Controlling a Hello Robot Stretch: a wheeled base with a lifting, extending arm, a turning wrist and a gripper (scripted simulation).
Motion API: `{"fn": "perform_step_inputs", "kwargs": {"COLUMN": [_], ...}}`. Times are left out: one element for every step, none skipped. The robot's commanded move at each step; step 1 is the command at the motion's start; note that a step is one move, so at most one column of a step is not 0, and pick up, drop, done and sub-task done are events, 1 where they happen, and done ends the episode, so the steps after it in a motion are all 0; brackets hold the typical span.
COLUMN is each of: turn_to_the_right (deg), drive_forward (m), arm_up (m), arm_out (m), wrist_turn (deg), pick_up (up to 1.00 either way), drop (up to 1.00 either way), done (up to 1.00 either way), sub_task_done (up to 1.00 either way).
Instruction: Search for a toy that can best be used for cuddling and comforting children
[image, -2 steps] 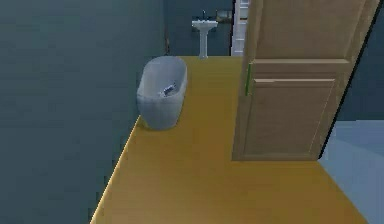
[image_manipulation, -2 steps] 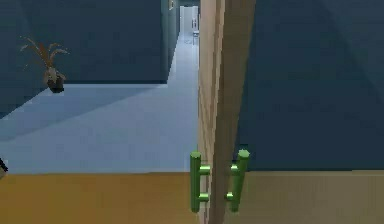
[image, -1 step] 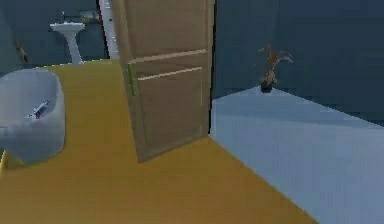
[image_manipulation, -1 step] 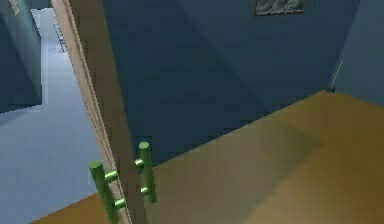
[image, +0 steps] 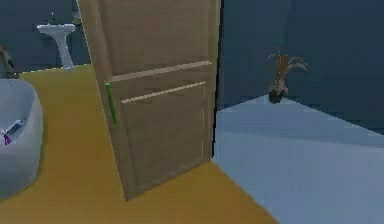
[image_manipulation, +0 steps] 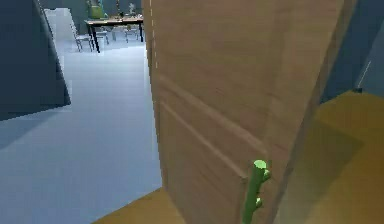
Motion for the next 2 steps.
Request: {"fn": "perform_step_inputs", "kwargs": {"turn_to_the_right": [-27.0, 0.0], "drive_forward": [0.00, 0.35], "arm_up": [0.00, 0.00], "arm_out": [0.00, 0.00], "wrist_turn": [0.0, 0.0], "pick_up": [0.00, 0.00], "drop": [0.00, 0.00], "done": [0.00, 0.00], "sub_task_done": [0.00, 0.00]}}
